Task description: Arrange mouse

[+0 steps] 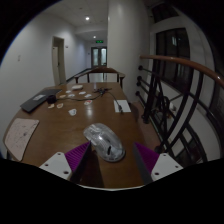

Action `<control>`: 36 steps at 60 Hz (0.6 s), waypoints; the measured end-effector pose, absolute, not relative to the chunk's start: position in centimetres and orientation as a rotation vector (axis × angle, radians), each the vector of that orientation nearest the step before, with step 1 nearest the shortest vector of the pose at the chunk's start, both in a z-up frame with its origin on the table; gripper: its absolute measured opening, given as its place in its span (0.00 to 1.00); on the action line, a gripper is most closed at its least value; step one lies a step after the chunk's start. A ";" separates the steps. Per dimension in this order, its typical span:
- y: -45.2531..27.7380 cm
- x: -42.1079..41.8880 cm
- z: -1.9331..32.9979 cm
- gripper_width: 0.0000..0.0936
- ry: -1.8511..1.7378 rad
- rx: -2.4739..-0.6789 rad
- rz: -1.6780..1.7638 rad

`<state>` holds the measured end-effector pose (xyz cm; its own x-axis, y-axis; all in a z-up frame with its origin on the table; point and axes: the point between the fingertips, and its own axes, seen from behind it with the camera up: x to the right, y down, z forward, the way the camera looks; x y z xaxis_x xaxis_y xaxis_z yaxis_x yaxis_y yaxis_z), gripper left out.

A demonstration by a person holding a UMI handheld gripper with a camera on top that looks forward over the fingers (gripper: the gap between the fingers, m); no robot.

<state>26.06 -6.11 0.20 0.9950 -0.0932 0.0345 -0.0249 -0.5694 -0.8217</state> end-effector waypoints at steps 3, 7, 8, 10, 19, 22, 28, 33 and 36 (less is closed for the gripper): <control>-5.1 27.0 0.3 0.91 0.074 -2.185 -0.113; -4.8 27.4 0.1 0.91 0.082 -2.206 -0.126; -4.4 27.4 -0.1 0.91 0.085 -2.214 -0.123; -3.1 27.5 -0.3 0.91 0.086 -2.231 -0.109; -2.3 27.0 -0.5 0.63 0.098 -2.247 -0.064; -1.1 27.4 -0.5 0.54 0.156 -2.230 -0.055; -0.9 27.6 -0.6 0.45 0.160 -2.220 -0.069; -1.5 27.2 -0.4 0.38 0.234 -2.225 -0.044; -2.2 27.1 1.1 0.38 0.246 -2.177 -0.061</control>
<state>27.09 -2.17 1.12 0.9788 -0.1994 -0.0475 -0.1539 -0.5616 -0.8130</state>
